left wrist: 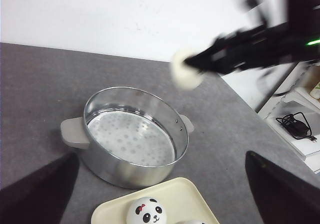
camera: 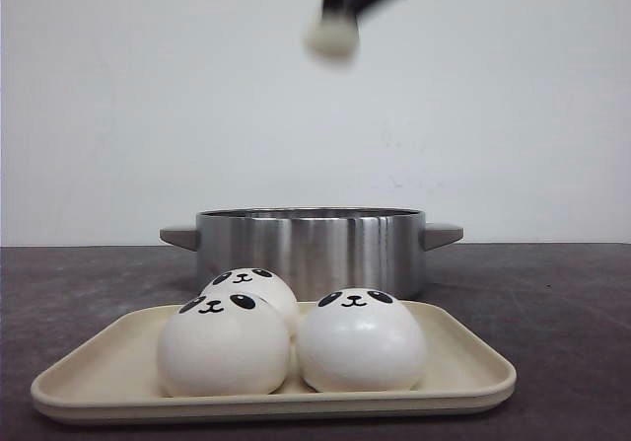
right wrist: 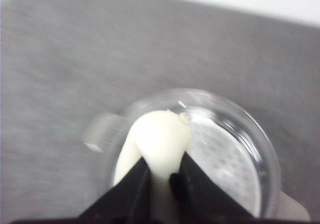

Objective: Steam buns
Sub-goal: 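Lift the bun with the right gripper, lower into the steamer, open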

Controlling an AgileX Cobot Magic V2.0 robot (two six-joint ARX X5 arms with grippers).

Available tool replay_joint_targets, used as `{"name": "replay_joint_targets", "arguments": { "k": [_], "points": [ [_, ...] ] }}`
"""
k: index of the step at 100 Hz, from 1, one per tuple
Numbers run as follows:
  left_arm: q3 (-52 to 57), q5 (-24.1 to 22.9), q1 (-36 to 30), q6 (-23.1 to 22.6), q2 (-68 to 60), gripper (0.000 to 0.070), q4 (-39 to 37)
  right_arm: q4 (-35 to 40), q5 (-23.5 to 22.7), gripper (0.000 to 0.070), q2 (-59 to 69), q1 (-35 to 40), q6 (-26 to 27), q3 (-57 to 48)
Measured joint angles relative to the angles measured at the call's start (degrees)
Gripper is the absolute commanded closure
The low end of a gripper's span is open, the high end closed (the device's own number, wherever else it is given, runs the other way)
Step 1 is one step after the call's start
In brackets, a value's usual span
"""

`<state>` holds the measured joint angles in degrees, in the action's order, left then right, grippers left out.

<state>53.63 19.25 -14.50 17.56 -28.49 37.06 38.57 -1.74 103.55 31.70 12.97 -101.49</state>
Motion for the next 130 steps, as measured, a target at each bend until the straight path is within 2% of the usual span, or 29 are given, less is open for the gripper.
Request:
{"name": "replay_joint_targets", "arguments": {
  "k": [24, 44, 55, 61, 70, 77, 109, 121, 125, 130],
  "points": [
    [0.0, 0.0, 0.0, 0.0, 0.0, 0.0068, 0.0, -3.1, 0.3, 0.07, 14.5, -3.0, -1.9, 0.4],
    [0.0, 0.0, 0.0, 0.0, -0.4, 0.0068, 0.0, -10.6, 0.5, 0.0699, 17.2, -2.8, -2.6, 0.4],
    [0.0, 0.0, 0.0, 0.0, -0.7, 0.0069, 0.1, -10.9, 1.6, 0.0697, 17.3, -2.8, -2.6, 0.4],
    [0.0, 0.0, 0.0, 0.0, -0.7, 0.0068, 0.5, -9.6, 2.0, 0.0635, 17.6, -2.9, -2.6, 0.4],
    [0.0, 0.0, 0.0, 0.0, -0.8, 0.0068, 1.0, -7.8, 2.6, 0.0419, 18.5, -2.9, -2.7, 0.4],
    [0.0, 0.0, 0.0, 0.0, -0.8, 0.0069, 1.4, -6.1, 2.7, 0.0343, 19.2, -3.3, -2.6, 0.4],
    [0.0, 0.0, 0.0, 0.0, -0.8, 0.0068, 1.7, -4.9, 2.6, 0.0319, 19.4, -3.4, -2.6, 0.3],
    [0.0, 0.0, 0.0, 0.0, -0.8, 0.0068, 1.7, -1.2, 2.5, 0.0341, 19.4, -3.4, -2.6, -1.2],
    [0.0, 0.0, 0.0, 0.0, -0.8, 0.0068, 1.7, 0.9, 1.7, 0.0445, 19.4, -3.4, -2.6, -2.8],
    [0.0, 0.0, 0.0, 0.0, -0.8, 0.0069, 1.8, 3.0, 0.3, 0.0672, 19.4, -3.4, -2.7, -4.9]
  ]
}}
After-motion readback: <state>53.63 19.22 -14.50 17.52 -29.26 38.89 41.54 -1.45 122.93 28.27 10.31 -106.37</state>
